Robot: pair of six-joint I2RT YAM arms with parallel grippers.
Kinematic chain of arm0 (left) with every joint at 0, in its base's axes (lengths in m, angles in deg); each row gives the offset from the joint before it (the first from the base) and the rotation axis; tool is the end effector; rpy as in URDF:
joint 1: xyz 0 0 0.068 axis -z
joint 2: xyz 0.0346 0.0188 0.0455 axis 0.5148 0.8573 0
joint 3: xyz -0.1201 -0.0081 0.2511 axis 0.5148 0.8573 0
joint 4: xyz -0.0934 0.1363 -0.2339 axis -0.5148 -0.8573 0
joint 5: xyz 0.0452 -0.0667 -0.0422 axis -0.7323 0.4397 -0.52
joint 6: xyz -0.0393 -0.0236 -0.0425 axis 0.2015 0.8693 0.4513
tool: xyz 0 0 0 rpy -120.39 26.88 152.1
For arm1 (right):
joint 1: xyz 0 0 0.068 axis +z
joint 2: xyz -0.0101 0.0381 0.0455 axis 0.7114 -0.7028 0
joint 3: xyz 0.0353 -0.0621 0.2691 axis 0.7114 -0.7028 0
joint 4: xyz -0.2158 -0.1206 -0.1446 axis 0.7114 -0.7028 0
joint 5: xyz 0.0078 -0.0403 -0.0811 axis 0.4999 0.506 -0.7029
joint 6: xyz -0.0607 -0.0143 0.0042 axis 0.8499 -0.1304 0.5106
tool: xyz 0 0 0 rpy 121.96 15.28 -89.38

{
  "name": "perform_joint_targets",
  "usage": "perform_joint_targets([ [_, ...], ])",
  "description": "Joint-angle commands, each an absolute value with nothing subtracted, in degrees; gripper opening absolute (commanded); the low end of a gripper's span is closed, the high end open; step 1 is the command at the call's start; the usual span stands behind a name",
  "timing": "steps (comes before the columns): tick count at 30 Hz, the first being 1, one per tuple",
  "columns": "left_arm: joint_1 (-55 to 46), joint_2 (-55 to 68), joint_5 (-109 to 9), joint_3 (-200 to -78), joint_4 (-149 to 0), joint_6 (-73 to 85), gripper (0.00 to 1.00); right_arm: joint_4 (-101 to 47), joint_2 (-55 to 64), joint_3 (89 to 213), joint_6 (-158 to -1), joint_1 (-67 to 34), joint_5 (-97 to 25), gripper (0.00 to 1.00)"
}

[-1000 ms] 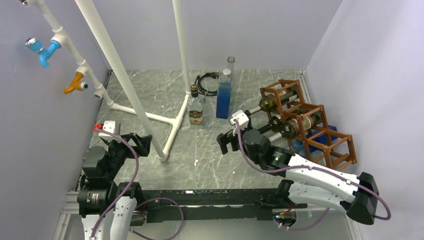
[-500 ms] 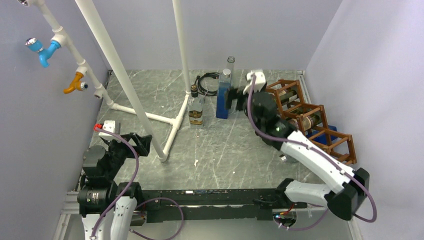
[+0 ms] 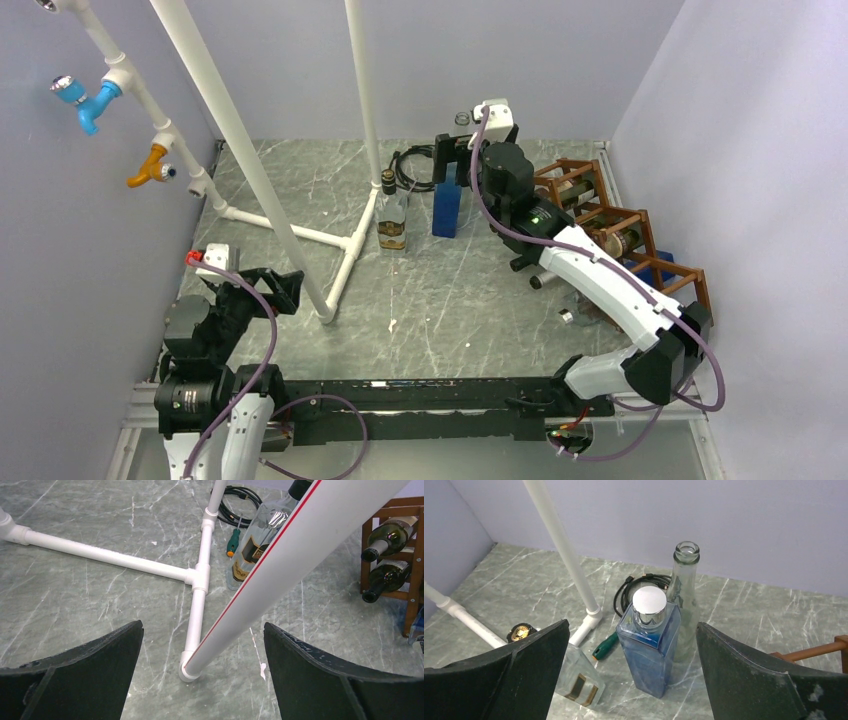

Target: Put the wine bottle on the wine rack

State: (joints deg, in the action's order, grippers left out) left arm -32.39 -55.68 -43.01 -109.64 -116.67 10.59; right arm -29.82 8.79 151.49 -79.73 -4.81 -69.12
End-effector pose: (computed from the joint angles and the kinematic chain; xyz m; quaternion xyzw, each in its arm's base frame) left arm 0.0800 -0.0105 0.3408 -0.0301 0.7636 -0.1796 0.6195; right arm 0.2781 0.2115 0.4239 -0.0650 0.7273 0.1231 0.6720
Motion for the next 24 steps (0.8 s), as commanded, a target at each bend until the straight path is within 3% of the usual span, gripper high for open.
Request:
perform_joint_targets([
  [1,-32.65,-55.63,-42.27,-110.51,-115.07,10.85,0.96,-26.85,9.68,151.52,-79.30,-5.14,-70.73,0.99],
  [6,-32.66,-55.13,-42.18,-110.54,-115.11,10.77,0.96,-25.20,6.66,150.56,-81.23,-5.27,-75.50,0.99],
  [13,-32.65,-54.89,-42.29,-110.51,-115.09,10.85,0.96,-34.70,-1.02,157.42,-90.90,-5.23,-85.05,1.00],
  [24,-32.91,-54.12,-42.38,-110.60,-115.18,10.80,0.95,-36.65,-6.48,159.21,-95.43,-5.22,-87.90,1.00],
])
